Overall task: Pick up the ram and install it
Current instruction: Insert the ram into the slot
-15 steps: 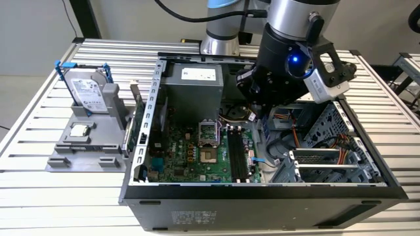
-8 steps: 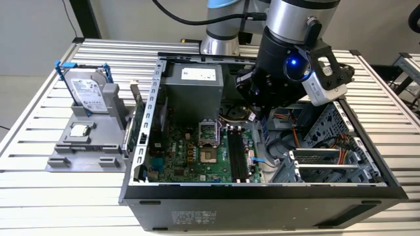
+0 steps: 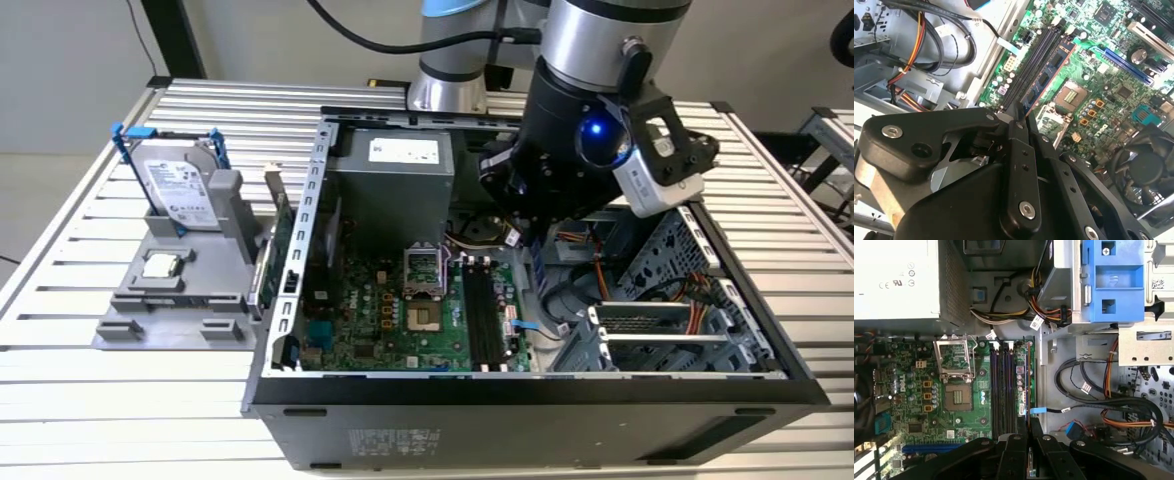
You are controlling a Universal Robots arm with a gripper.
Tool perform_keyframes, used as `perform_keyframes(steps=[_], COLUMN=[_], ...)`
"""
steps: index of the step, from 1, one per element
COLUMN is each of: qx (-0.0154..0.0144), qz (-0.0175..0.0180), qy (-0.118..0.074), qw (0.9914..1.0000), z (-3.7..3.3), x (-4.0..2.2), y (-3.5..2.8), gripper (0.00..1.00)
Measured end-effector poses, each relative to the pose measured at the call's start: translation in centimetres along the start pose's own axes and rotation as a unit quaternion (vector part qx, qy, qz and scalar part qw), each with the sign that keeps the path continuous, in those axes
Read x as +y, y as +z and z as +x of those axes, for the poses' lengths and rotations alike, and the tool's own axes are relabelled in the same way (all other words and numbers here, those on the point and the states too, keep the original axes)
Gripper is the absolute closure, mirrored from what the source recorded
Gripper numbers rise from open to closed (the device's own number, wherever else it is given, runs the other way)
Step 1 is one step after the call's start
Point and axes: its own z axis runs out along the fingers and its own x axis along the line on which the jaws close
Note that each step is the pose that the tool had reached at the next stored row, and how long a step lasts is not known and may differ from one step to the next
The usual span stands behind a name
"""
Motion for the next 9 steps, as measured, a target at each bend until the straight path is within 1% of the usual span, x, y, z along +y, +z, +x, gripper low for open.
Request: perform_keyframes(steps=[9], qx=[0.0000], qz=[-0.0001], qy=[0.000], qw=[1.00000], z=[0.05], x=[-0.02], y=[1.61], gripper=[1.00])
